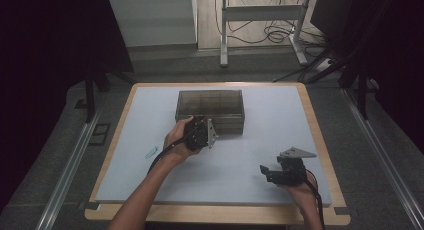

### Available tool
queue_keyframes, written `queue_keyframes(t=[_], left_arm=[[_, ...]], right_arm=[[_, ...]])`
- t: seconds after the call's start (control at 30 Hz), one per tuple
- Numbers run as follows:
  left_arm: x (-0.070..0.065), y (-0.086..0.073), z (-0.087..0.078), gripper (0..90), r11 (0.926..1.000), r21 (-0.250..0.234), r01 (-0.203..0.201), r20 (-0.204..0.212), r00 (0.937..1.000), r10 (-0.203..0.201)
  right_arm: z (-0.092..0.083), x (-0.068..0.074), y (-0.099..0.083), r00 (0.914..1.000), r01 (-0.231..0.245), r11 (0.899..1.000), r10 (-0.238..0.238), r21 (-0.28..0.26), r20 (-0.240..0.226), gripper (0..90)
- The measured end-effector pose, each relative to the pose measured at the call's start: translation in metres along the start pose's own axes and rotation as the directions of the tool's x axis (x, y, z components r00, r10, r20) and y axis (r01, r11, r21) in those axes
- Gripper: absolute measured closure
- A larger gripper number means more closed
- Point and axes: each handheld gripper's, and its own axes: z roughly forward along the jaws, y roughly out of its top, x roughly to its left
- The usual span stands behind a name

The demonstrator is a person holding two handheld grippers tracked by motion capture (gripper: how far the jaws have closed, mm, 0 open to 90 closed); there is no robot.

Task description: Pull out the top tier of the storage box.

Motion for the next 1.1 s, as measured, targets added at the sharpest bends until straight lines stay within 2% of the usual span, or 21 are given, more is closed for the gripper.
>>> queue_keyframes(t=[0.27, 0.43, 0.47, 0.5, 0.57, 0.63, 0.8, 0.83, 0.87, 0.9, 0.93, 1.1], left_arm=[[-0.001, -0.001, 0.0, 42.4, 1.0, -0.005, -0.007, -0.012, 0.9999, 0.007], [-0.007, -0.001, 0.002, 43.1, 0.9993, -0.007, -0.037, -0.051, 0.998, 0.037], [-0.009, -0.002, 0.002, 43.9, 0.9988, -0.006, -0.048, -0.071, 0.9964, 0.047], [-0.009, -0.002, 0.002, 44.5, 0.9988, -0.006, -0.048, -0.071, 0.9964, 0.047], [-0.012, -0.002, 0.003, 45.1, 0.9979, -0.008, -0.064, -0.099, 0.993, 0.063], [-0.013, -0.002, 0.003, 45.8, 0.9977, -0.006, -0.067, -0.107, 0.9921, 0.066], [-0.019, -0.003, 0.004, 49.2, 0.9957, -0.004, -0.092, -0.167, 0.9818, 0.09], [-0.019, -0.003, 0.004, 49.7, 0.9957, -0.004, -0.092, -0.167, 0.9818, 0.09], [-0.022, -0.003, 0.005, 50.5, 0.9948, 0.0, -0.102, -0.191, 0.9764, 0.1], [-0.022, -0.003, 0.005, 51.4, 0.9948, 0.0, -0.102, -0.191, 0.9764, 0.1], [-0.025, -0.003, 0.006, 52.3, 0.9941, 0.001, -0.108, -0.21, 0.972, 0.106], [-0.03, -0.007, 0.01, 56.7, 0.9939, 0.004, -0.111, -0.23, 0.9671, 0.109]], right_arm=[[0.0, 0.0, 0.0, 1.0, 0.002, 1.0, -0.002, 0.003, 0.001, 22.8], [0.0, 0.0, 0.0, 1.0, 0.0, 1.0, 0.0, 0.0, 0.001, 22.8], [0.0, -0.001, 0.0, 1.0, -0.003, 1.0, 0.003, 0.0, 0.001, 22.8], [0.0, -0.001, 0.0, 1.0, -0.003, 1.0, 0.003, 0.0, 0.001, 22.8], [0.0, -0.001, 0.0, 1.0, -0.003, 1.0, 0.003, 0.001, 0.001, 22.8], [0.0, -0.001, 0.0, 1.0, -0.002, 1.0, 0.002, 0.0, 0.003, 22.7], [0.0, -0.001, -0.001, 1.0, -0.001, 1.0, 0.001, 0.001, 0.002, 22.8], [0.0, -0.001, -0.001, 1.0, -0.001, 1.0, 0.001, 0.001, 0.002, 22.8], [0.0, -0.001, -0.001, 1.0, -0.002, 1.0, 0.002, 0.0, 0.002, 22.8], [0.0, -0.001, -0.001, 1.0, -0.002, 1.0, 0.002, 0.0, 0.002, 22.8], [0.0, -0.001, -0.001, 1.0, -0.002, 1.0, 0.002, 0.001, 0.004, 22.8], [0.0, -0.003, -0.002, 0.9999, -0.011, 1.0, 0.01, 0.002, 0.006, 22.8]])
